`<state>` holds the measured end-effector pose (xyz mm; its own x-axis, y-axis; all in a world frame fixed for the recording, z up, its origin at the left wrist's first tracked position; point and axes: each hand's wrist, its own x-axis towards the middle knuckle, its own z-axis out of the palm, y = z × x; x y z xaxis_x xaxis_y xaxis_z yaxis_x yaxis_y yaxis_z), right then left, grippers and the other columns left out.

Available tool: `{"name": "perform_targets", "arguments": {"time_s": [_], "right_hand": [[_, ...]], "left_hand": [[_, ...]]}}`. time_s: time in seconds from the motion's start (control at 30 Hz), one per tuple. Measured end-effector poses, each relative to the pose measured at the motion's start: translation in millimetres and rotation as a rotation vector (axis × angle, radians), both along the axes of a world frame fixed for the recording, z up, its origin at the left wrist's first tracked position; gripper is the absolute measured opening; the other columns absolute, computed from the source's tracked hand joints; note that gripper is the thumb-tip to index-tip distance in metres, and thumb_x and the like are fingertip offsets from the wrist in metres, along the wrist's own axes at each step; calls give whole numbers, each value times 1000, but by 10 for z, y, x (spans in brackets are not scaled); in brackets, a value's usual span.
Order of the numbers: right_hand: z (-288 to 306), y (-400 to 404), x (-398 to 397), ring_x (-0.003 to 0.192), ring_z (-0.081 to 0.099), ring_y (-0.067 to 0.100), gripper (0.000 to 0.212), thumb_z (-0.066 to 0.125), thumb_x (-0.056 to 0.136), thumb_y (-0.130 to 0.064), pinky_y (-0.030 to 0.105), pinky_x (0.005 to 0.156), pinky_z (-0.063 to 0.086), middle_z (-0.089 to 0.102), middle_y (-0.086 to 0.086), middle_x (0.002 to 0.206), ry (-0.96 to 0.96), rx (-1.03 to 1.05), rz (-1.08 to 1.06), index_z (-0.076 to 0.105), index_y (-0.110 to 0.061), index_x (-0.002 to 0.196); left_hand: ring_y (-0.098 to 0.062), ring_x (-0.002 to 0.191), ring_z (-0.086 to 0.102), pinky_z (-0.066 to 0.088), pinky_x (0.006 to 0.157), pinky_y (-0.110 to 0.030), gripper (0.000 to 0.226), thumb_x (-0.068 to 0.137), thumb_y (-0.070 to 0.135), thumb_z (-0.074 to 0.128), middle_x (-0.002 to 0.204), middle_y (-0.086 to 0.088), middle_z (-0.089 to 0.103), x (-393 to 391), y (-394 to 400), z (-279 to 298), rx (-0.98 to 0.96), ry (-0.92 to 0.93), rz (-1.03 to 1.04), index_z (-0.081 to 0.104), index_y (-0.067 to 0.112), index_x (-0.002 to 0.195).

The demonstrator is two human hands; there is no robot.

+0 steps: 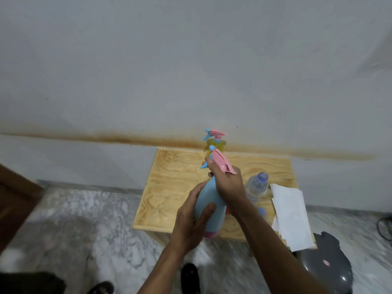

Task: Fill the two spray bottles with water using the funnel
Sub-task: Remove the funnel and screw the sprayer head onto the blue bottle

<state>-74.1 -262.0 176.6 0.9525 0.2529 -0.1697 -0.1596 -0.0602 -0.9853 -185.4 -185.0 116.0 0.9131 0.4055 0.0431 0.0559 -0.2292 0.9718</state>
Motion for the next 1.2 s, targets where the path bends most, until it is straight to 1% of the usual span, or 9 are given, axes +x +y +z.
{"name": "perform_targets", "arguments": {"time_s": [0.13,0.3,0.4,0.5,0.6,0.73,0.83,1.07,1.2], "right_hand": [[-217,23,-180,65,54,15,20,67,89,-33,33,65,44,61,0,70,66,-32,-65,74,-15,83],[-400,54,-353,59,48,12,27,63,92,-36,20,52,39,55,-3,65,84,-171,-53,67,-12,80],[-508,129,-331,63,52,10,35,56,95,-44,30,63,42,59,-6,68,96,-265,24,65,-17,74],[-697,247,-325,75,59,19,41,50,97,-47,37,75,45,64,-3,75,67,-398,83,63,-19,71],[-843,402,-352,83,62,26,49,44,99,-47,36,72,41,68,8,84,56,-478,92,69,-7,84],[-941,644,-361,82,59,26,54,39,102,-44,36,74,41,63,8,81,88,-505,130,68,0,91],[-1039,784,-371,86,61,29,61,38,100,-52,40,83,45,69,12,88,174,-493,85,70,-1,87],[-1222,928,-340,88,66,29,67,36,89,-69,42,87,51,73,12,92,275,-537,15,72,-12,82],[-1272,898,-258,93,65,30,63,38,96,-60,41,89,49,72,12,92,284,-554,19,72,-9,83]], "left_hand": [[-8,121,57,52,97,-46,59,87,61,59,135,12,57,-193,-86,-253,-31,83,99,50,32,138],[-8,118,60,54,93,-45,53,89,62,53,130,13,60,-422,-164,-430,-97,114,166,51,34,134],[-4,113,62,56,90,-42,53,88,66,49,126,15,63,-476,-146,-484,-128,152,183,52,37,132],[-1,104,66,58,82,-39,53,87,68,46,120,15,66,-532,-58,-562,-128,193,181,51,39,131],[-3,96,69,60,76,-38,51,85,72,43,113,10,70,-561,88,-673,-149,249,158,51,45,128],[-7,97,70,60,76,-33,42,88,65,48,112,7,71,-530,293,-761,-207,249,155,54,42,123],[-4,91,70,58,69,-25,36,91,56,47,107,7,71,-529,435,-798,-205,253,139,55,38,121],[1,83,69,57,62,-25,54,82,74,39,100,9,71,-505,597,-939,-146,319,106,54,40,122],[2,84,68,56,62,-23,54,83,73,39,102,10,70,-447,611,-936,-148,337,90,54,41,122]]}}
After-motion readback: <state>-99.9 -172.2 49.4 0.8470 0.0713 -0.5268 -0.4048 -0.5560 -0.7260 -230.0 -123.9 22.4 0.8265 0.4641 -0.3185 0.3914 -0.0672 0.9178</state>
